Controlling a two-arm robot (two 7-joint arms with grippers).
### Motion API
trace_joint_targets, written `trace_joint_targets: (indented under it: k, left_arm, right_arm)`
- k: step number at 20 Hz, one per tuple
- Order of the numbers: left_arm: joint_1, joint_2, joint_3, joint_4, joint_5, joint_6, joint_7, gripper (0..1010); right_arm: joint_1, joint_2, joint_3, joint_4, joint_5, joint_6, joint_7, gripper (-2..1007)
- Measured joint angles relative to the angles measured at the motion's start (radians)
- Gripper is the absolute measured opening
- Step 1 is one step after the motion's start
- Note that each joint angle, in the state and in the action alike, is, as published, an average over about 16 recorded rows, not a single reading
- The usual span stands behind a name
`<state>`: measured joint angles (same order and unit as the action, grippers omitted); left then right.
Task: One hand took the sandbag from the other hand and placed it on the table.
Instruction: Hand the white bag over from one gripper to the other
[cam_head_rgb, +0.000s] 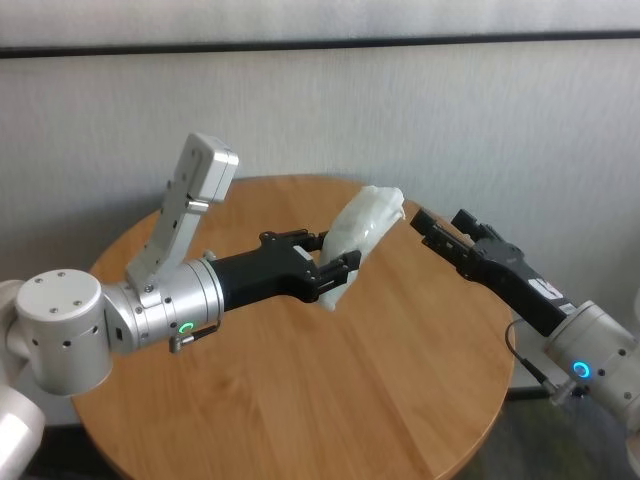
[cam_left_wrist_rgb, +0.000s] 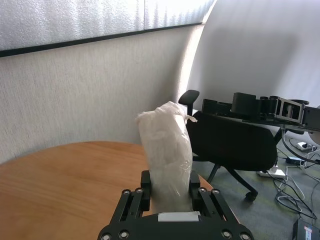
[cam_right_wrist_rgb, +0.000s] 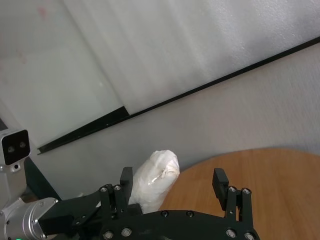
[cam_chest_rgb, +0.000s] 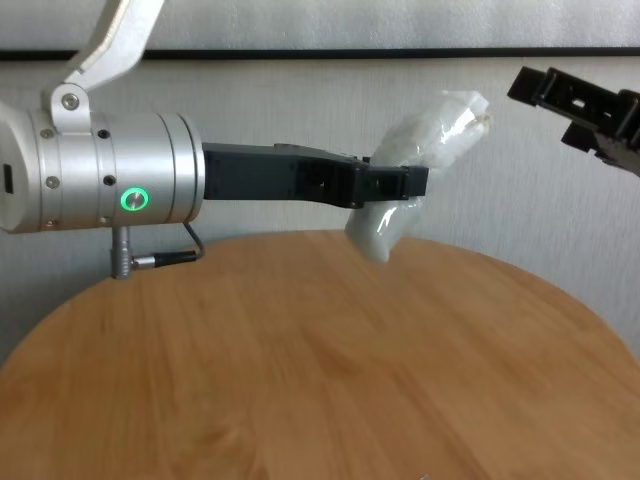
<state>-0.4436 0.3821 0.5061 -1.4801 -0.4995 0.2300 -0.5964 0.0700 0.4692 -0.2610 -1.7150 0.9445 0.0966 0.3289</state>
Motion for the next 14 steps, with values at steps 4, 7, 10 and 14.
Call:
trace_joint_targets:
  k: [4,7,10,14]
  left_arm:
    - [0.0,0.0,0.0,0.0,0.0,0.0,0.0,470]
    - [0.0,0.0,0.0,0.0,0.0,0.0,0.0,470]
    - [0.0,0.0,0.0,0.0,0.0,0.0,0.0,470]
    - [0.0,0.0,0.0,0.0,0.0,0.0,0.0,470]
  right_arm:
    - [0.006,-0.013,-0.007,0.015,0.057,0.013,0.013,1000]
    - [0.008,-0.021,-0.01,0.025,0.097,0.022,0.018,1000]
    - [0.009,-0.027,-0.014,0.034,0.136,0.033,0.02,1000]
    - [0.016,-0.034,-0.021,0.048,0.18,0.046,0.024,1000]
